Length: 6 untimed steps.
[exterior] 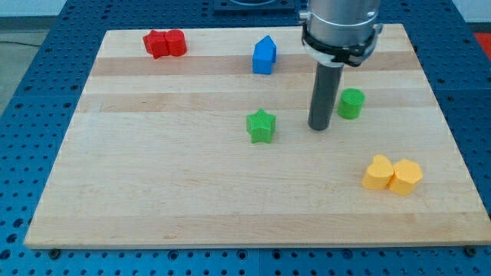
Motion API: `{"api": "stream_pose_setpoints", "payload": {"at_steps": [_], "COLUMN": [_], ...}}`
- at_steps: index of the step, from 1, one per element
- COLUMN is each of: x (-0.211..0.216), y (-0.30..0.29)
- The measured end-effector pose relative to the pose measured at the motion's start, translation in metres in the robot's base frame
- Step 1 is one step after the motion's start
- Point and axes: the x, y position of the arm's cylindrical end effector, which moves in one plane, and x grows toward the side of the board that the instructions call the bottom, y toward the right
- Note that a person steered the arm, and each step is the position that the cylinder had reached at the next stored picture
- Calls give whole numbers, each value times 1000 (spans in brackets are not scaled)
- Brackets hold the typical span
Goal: Push the green star below the green circle
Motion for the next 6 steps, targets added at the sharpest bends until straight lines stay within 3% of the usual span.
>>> {"api": "stream_pose_setpoints", "payload": {"at_steps": [1, 2, 3, 4, 5, 6], "x": [-25, -23, 44, 66, 25, 20], "y": [18, 28, -47, -150, -173, -133]}}
